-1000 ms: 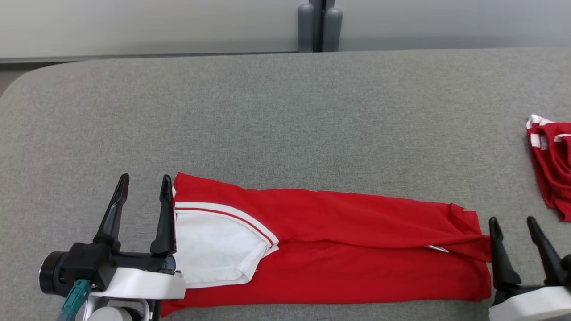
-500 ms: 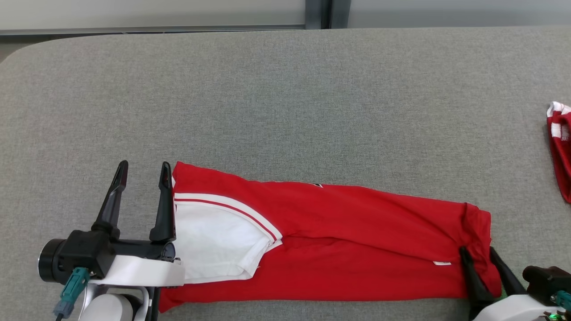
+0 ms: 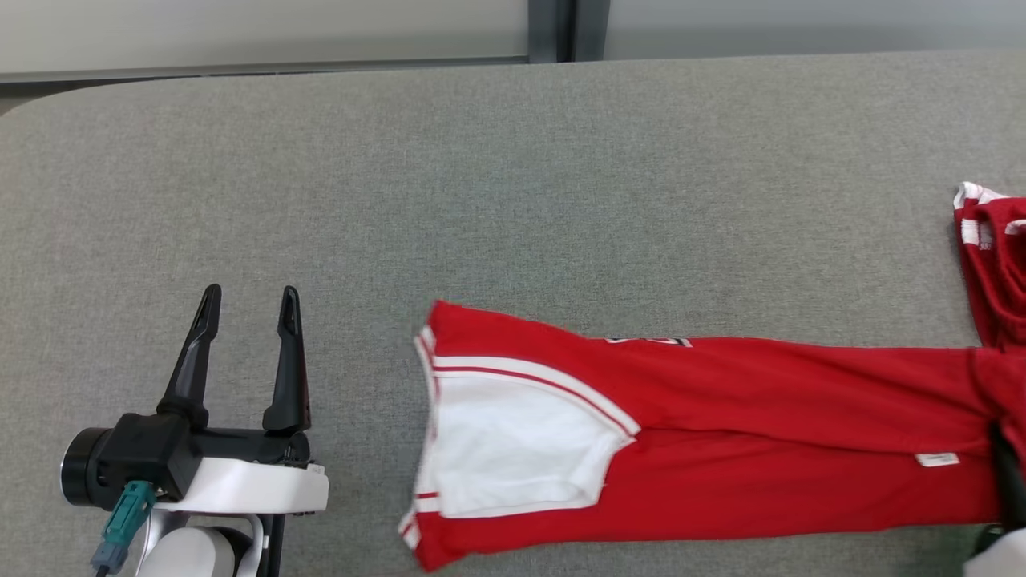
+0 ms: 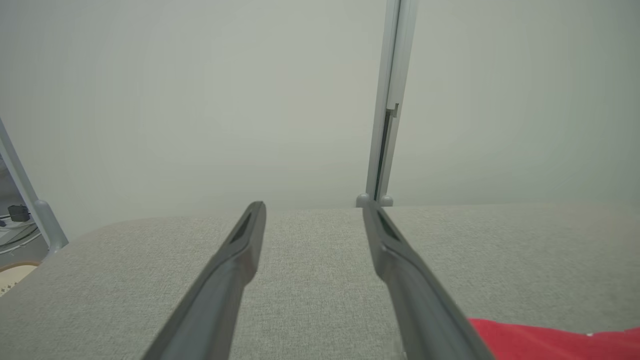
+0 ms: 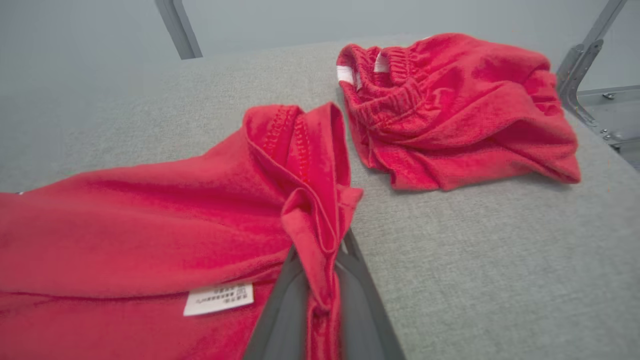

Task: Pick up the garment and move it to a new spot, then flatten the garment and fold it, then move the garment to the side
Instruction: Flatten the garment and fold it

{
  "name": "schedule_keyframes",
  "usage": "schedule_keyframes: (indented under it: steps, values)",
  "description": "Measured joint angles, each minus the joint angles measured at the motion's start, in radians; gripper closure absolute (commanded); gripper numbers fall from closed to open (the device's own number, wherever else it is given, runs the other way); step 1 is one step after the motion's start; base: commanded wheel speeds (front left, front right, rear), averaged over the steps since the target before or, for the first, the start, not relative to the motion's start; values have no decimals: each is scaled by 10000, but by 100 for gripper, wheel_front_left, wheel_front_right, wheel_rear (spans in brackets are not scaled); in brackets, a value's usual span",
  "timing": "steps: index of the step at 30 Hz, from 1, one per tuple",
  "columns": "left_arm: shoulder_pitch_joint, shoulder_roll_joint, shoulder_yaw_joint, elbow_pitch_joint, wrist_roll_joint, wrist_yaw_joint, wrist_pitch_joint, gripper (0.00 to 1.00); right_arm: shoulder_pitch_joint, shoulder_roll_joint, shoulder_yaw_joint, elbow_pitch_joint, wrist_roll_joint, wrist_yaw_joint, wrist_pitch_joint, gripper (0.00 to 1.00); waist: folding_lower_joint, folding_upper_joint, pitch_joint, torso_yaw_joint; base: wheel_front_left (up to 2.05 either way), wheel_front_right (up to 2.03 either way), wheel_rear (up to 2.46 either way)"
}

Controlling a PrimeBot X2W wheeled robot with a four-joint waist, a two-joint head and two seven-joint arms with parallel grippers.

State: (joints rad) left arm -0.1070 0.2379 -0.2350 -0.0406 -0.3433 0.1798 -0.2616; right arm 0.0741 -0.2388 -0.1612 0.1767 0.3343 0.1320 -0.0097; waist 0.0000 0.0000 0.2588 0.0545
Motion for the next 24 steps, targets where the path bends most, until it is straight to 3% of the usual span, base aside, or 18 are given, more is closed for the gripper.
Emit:
schedule_keyframes:
  steps: [7,11,18,24]
  values:
    - [221,-17,-17,107,17,-23,0,0,115,-288,-334,-370,174,-2,314,100,0,0,-387,-124,0,0,0]
    - [340,-15,-71,188,15,-25,2,0,139,35,161,-1266,408,-4,773,100,0,0,-717,-165,0,0,0]
    - [482,13,-221,194,12,-23,148,0,62,1101,2351,-3104,1595,-13,2449,100,0,0,-1277,-51,0,0,0]
    - [476,0,-288,157,-4,-12,196,0,-554,1661,4477,-2771,2803,-13,2631,100,-1,0,-1365,399,0,0,0]
